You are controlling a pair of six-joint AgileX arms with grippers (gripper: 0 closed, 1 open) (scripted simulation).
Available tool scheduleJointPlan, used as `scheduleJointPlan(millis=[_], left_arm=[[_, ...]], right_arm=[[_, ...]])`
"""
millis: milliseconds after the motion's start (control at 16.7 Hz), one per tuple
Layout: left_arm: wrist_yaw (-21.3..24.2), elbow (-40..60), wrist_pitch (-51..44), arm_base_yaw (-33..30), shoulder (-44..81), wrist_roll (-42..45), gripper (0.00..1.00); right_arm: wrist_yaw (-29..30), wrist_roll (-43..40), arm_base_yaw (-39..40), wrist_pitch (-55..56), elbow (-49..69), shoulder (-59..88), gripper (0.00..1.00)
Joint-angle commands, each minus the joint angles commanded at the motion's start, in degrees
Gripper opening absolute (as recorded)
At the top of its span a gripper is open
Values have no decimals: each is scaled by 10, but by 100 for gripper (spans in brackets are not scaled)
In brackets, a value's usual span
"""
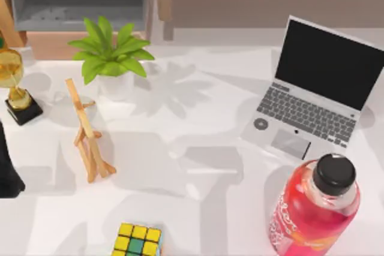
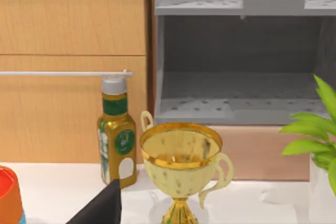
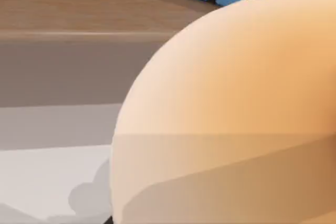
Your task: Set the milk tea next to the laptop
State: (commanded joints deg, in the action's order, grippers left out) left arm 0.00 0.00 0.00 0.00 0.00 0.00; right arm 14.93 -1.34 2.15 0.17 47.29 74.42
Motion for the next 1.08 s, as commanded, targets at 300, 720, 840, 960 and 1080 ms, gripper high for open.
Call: scheduleJointPlan(millis=[300,720,840,960,1080], left_arm=[[0,0,0,0,0,0,100],[0,0,0,0,0,0,100],[0,0,0,0,0,0,100],[0,0,0,0,0,0,100],[0,0,0,0,0,0,100]], right_arm=[[-126,-13,-55,10,-78,-11,0],[-173,-7,-67,17,-100,-13,0],[-172,-6,-64,17,-100,-10,0],[-172,-6,-64,21,-102,-8,0],[-172,-5,-64,28,-108,-4,0]])
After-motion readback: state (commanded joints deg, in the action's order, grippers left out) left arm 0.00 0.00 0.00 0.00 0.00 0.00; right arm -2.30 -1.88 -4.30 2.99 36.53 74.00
